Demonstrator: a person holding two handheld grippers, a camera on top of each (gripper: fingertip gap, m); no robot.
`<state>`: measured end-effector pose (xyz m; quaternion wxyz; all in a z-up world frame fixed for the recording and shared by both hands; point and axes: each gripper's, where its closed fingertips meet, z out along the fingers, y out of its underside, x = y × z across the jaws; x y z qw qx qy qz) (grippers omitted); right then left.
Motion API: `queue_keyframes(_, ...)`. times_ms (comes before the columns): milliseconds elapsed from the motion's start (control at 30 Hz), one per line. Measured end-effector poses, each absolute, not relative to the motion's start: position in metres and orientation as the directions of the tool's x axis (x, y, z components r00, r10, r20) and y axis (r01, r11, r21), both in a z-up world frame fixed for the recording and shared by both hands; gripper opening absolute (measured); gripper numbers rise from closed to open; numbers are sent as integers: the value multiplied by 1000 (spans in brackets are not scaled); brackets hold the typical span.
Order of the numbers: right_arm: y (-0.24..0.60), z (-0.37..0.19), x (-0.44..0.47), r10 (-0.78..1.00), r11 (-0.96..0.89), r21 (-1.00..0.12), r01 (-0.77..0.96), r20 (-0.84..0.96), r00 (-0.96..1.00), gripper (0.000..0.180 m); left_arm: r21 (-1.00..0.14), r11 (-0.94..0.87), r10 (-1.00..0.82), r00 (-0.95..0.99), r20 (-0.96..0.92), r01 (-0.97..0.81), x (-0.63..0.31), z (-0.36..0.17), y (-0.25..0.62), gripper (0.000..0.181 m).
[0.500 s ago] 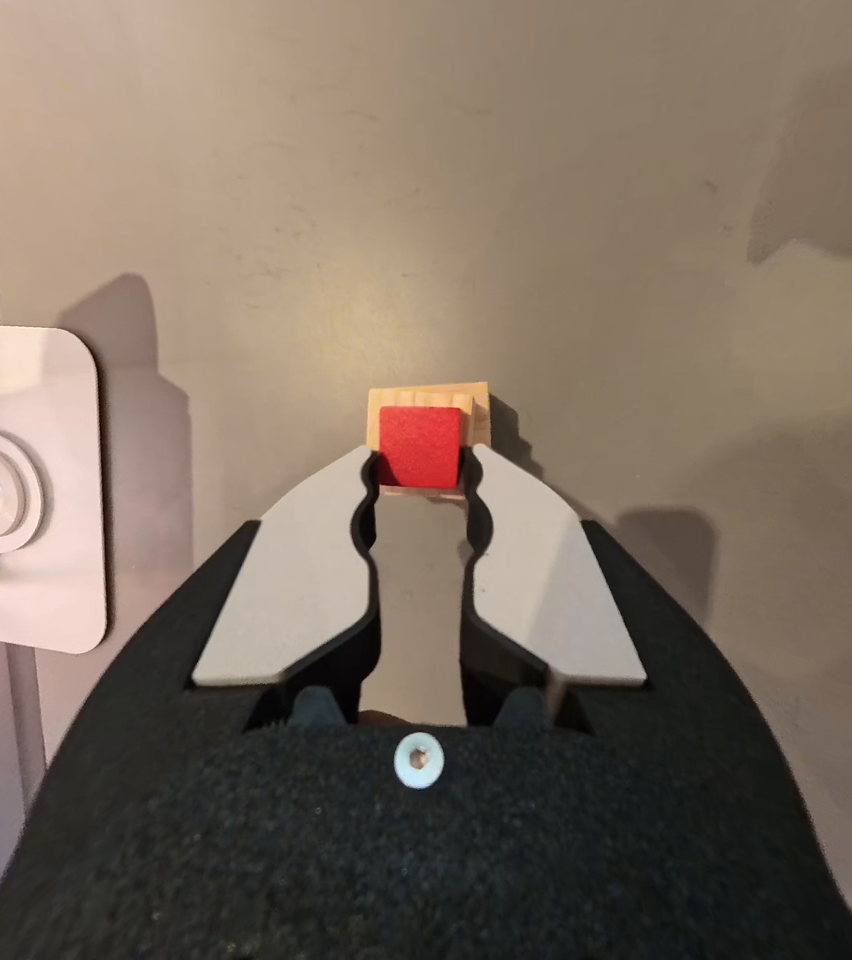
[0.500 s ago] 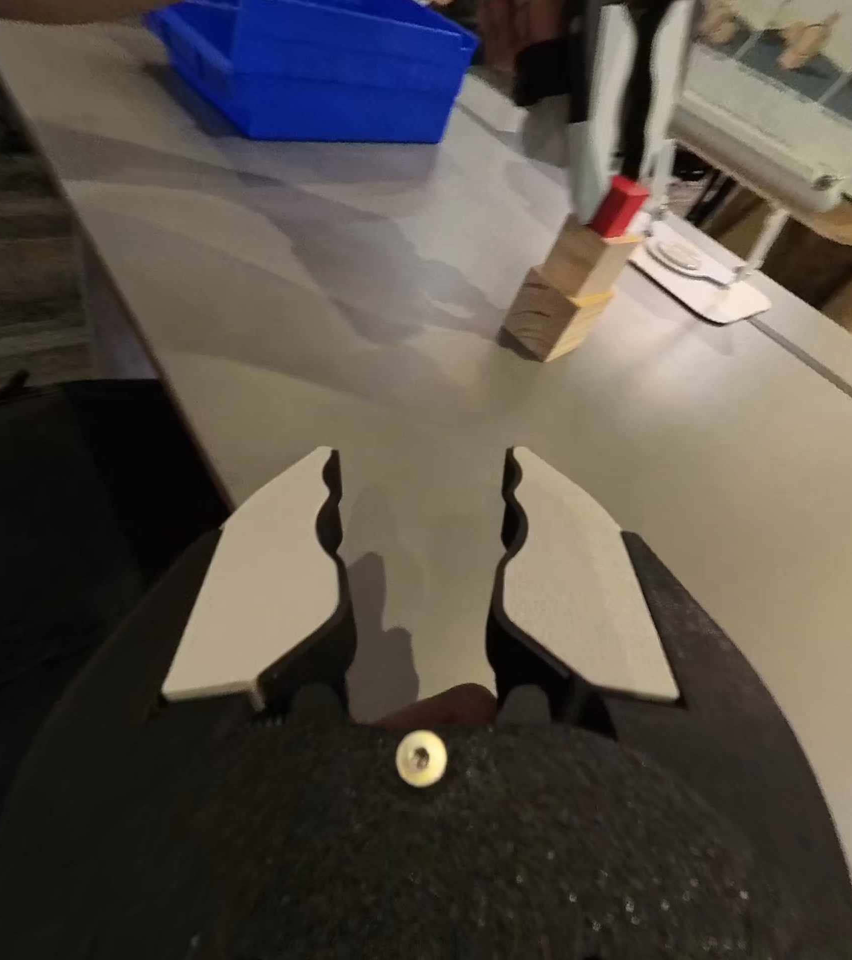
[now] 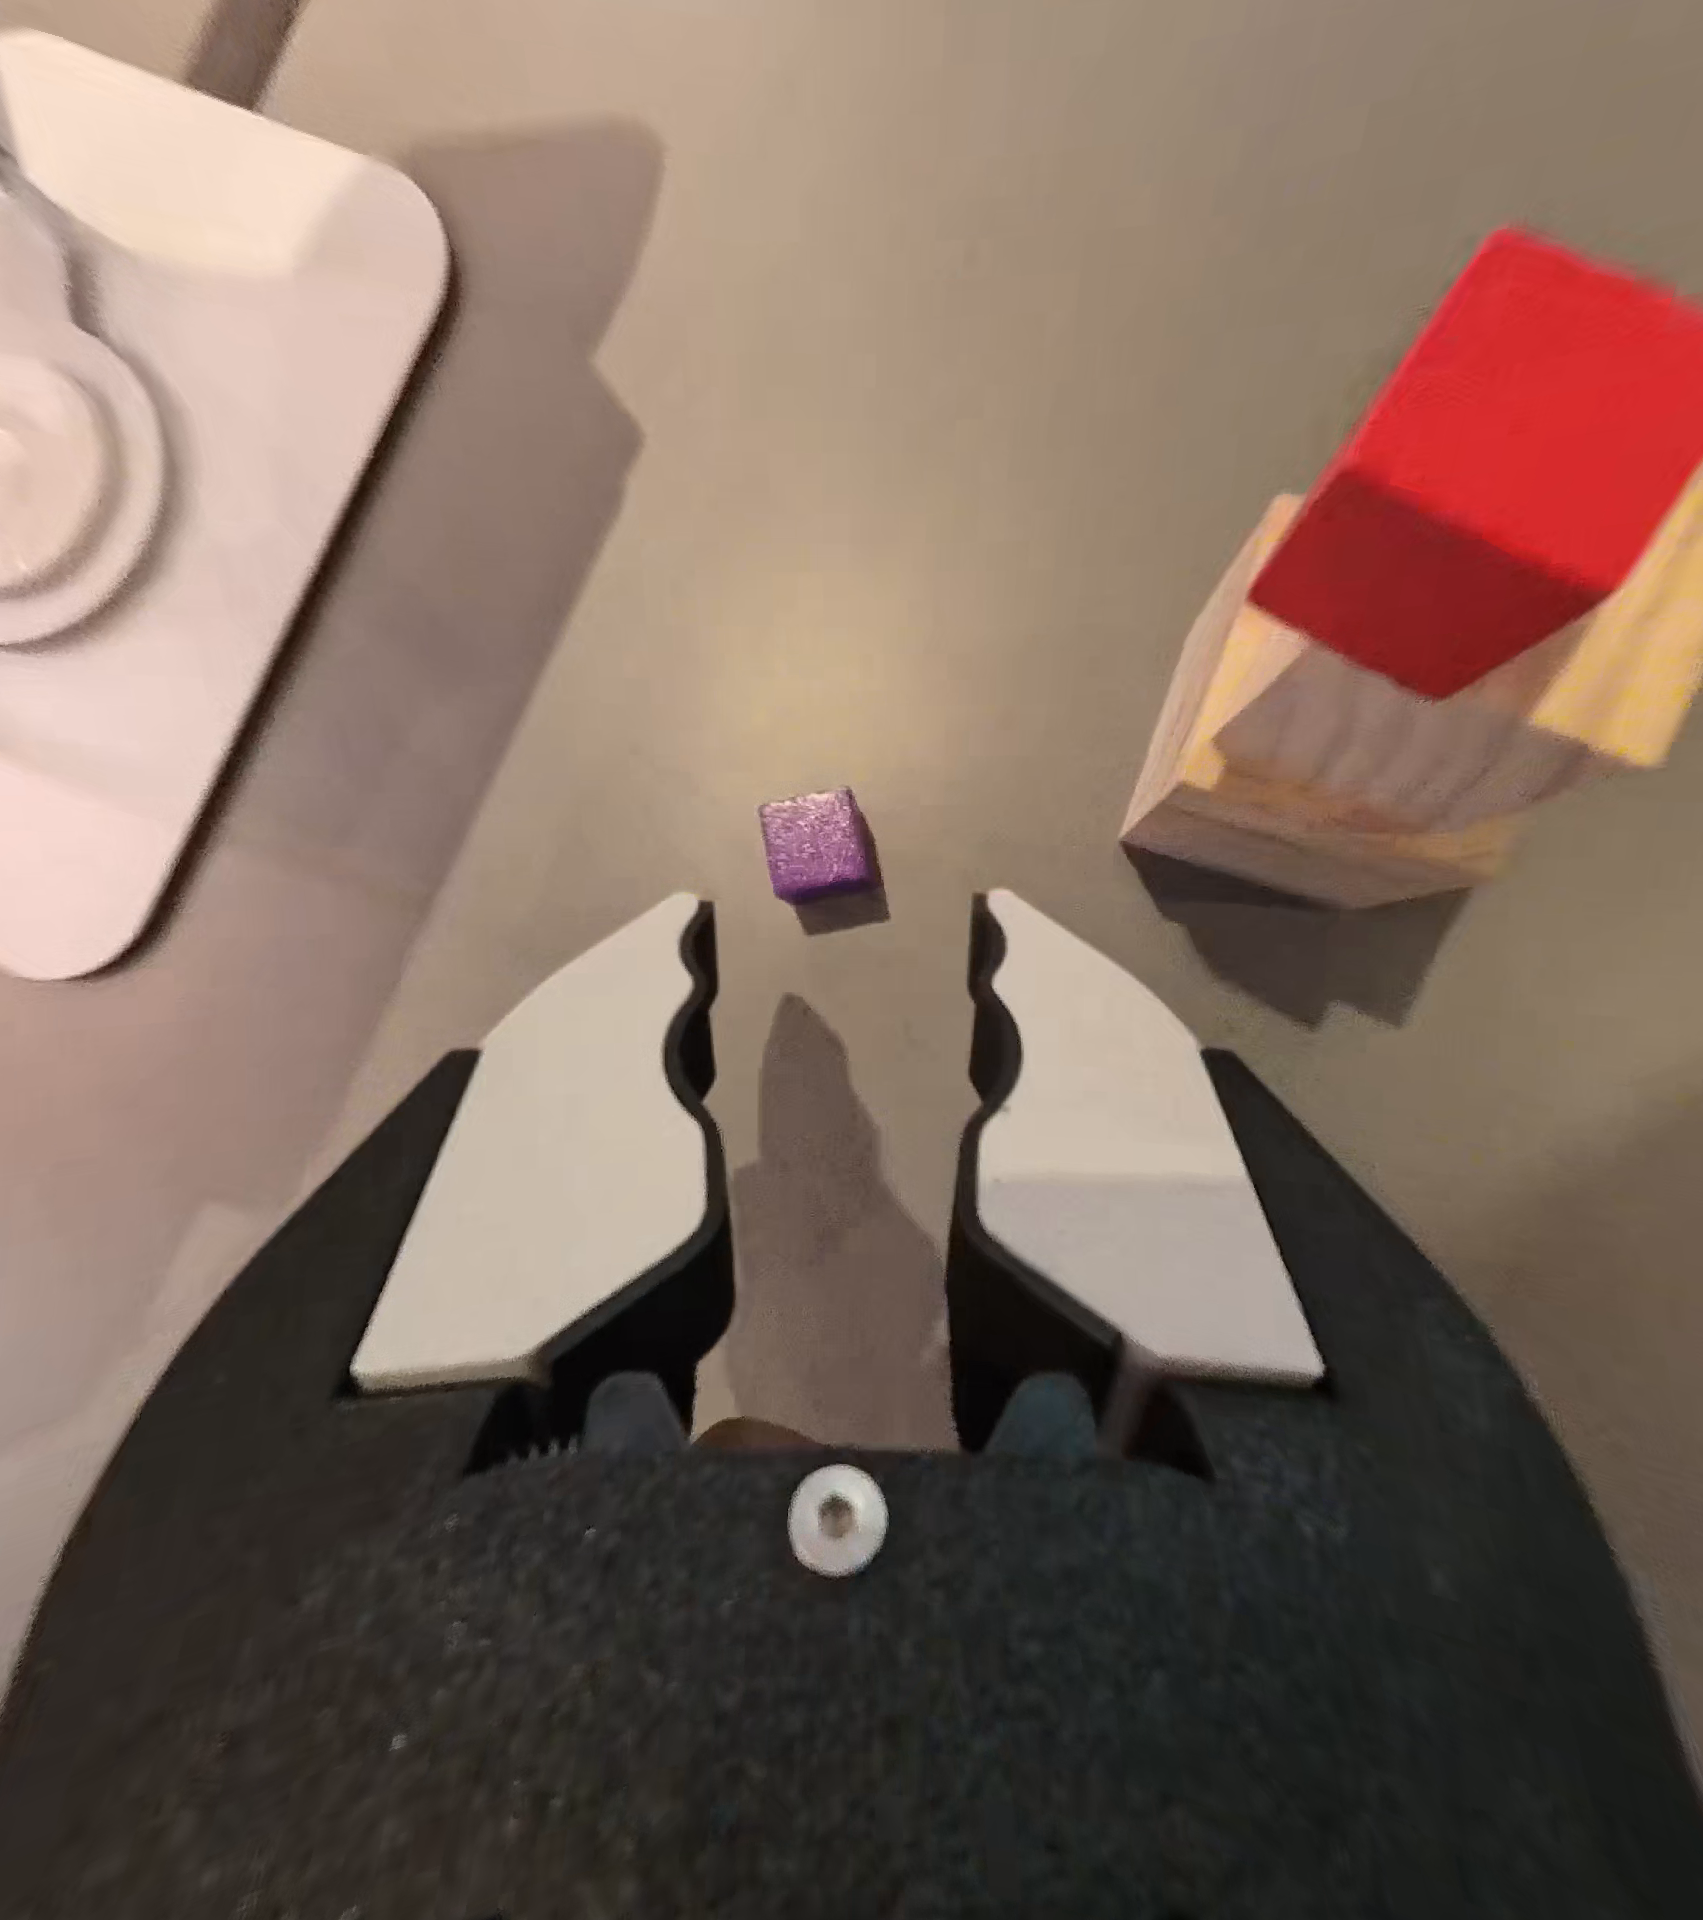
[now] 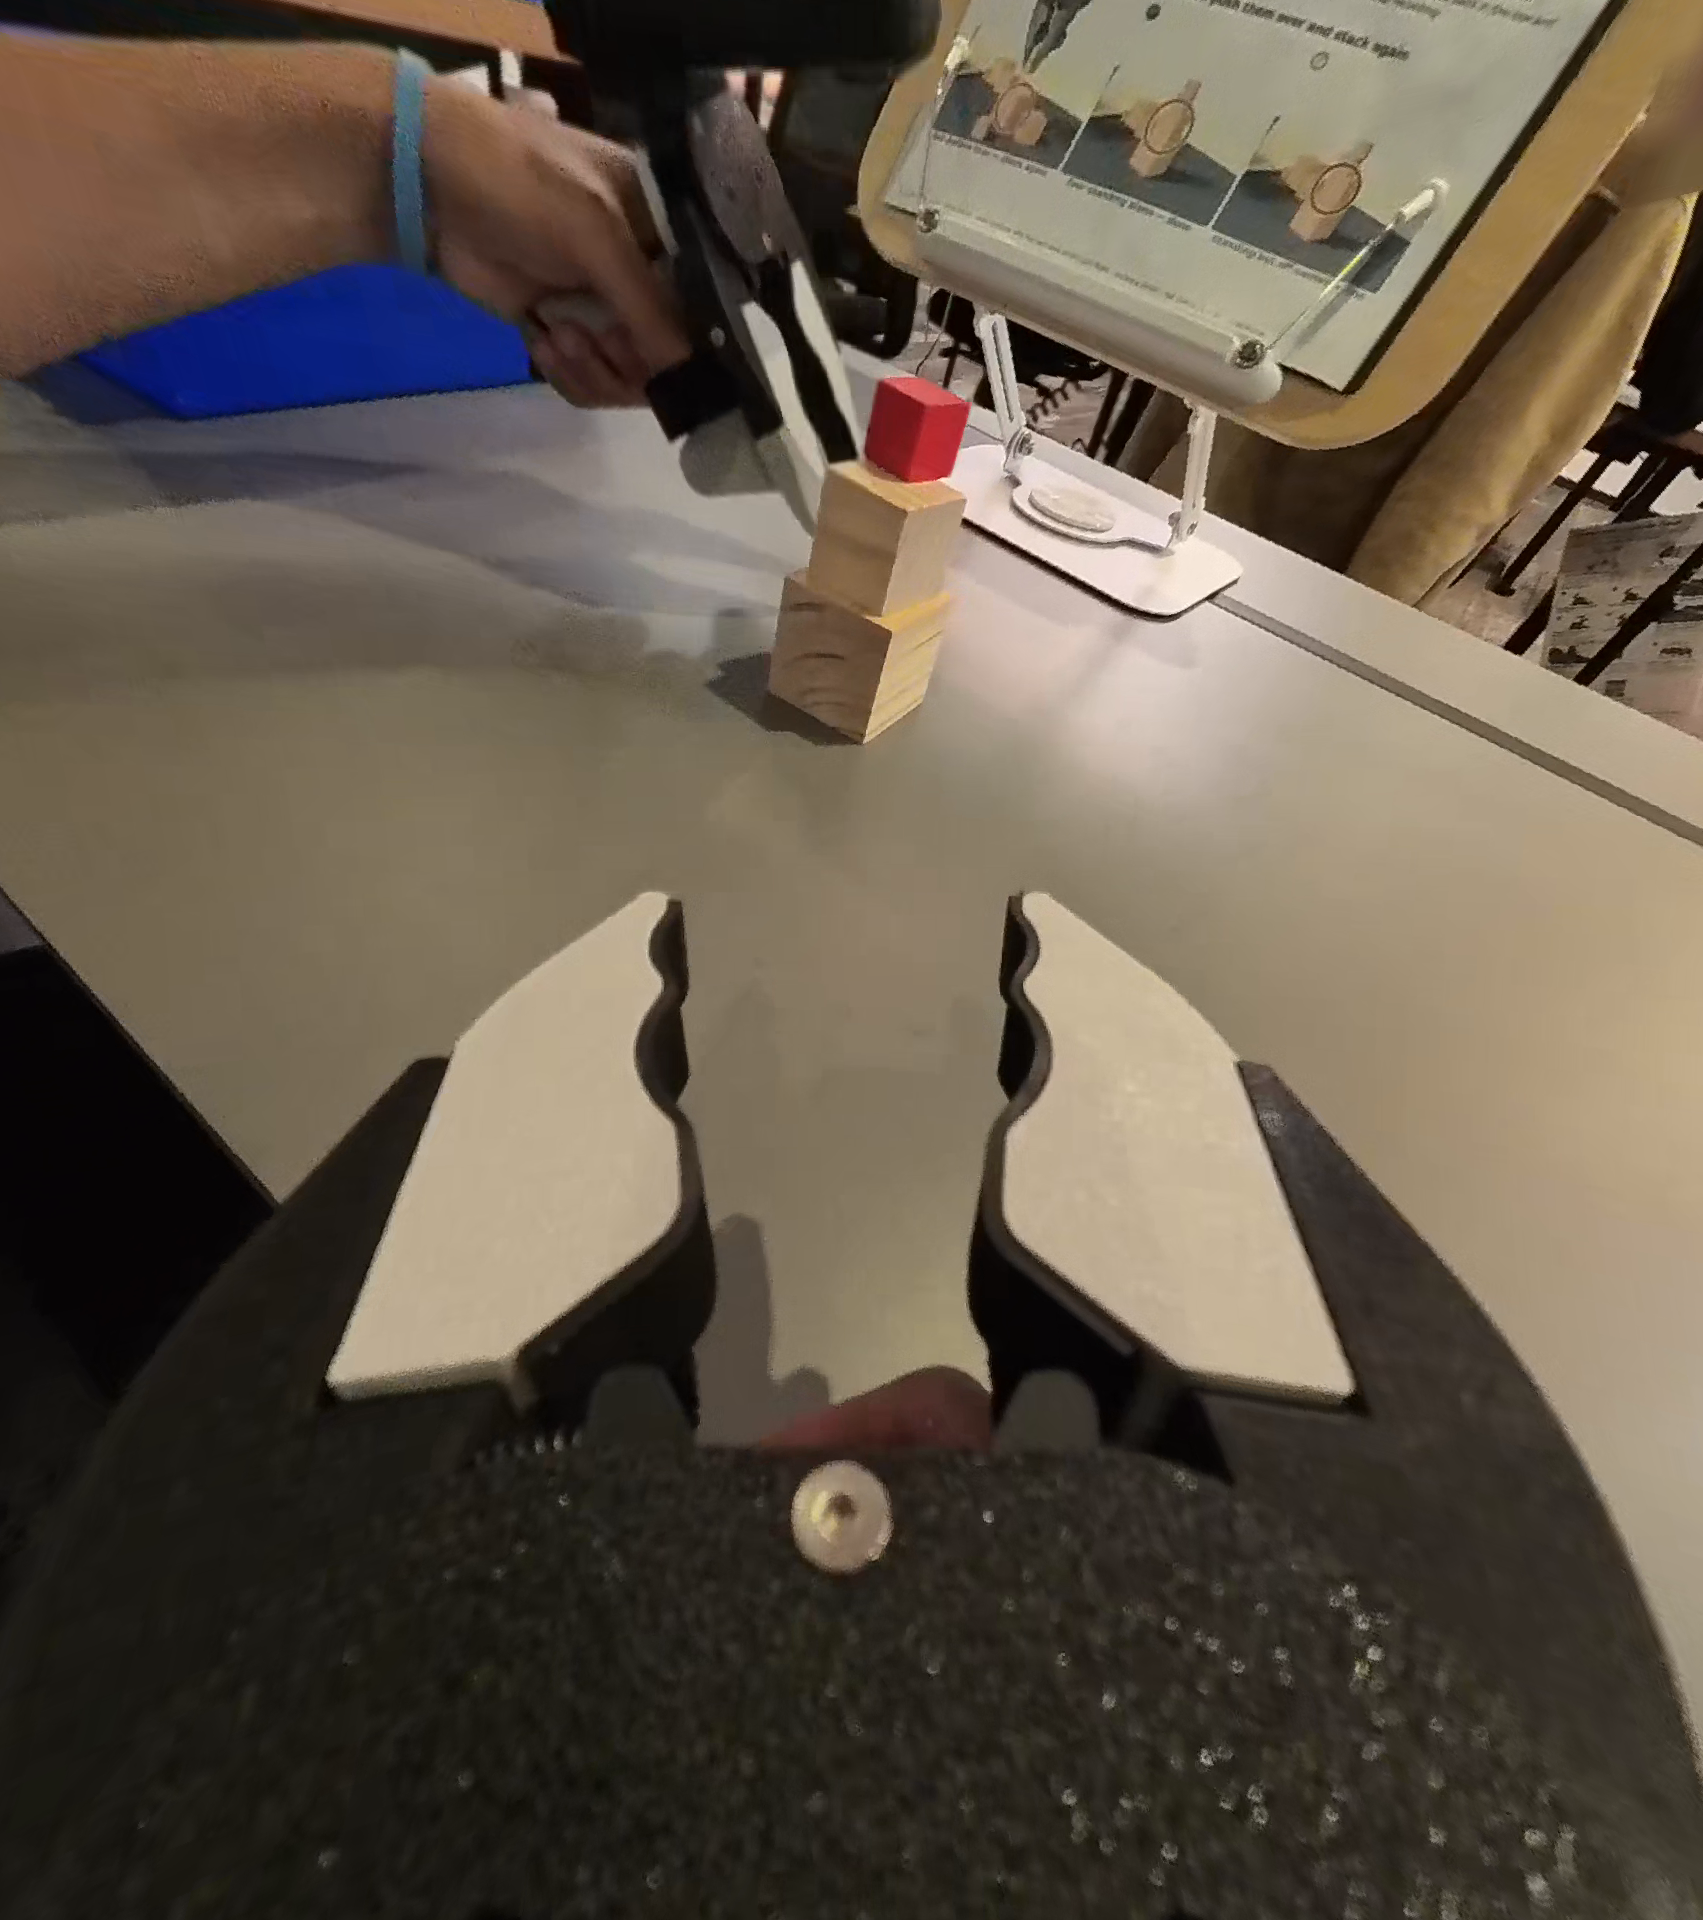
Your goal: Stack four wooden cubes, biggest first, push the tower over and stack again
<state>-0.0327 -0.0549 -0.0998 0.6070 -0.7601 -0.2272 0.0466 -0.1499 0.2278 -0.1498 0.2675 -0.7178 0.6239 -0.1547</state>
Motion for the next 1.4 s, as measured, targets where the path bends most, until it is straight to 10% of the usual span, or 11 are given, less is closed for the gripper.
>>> queue_keyframes(367,-57,-111,-43,444,-170,-919,356,251,860,57,-573,-96,-964,219,-150,-814,-139,-178,245,48)
queue_keyframes(500,-58,-113,-45,451,-173,-915,365,256,855,56,-554,-76,-959,213,-187,-829,-139,-180,246,21)
queue_keyframes(767,-60,-113,-48,469,-166,-915,369,256,845,54,-721,48,-977,119,-178,-692,-119,-65,218,21)
queue_keyframes(1400,-64,-115,-52,489,-159,-901,404,284,825,53,-573,177,-982,-101,-162,-800,-108,-69,171,22)
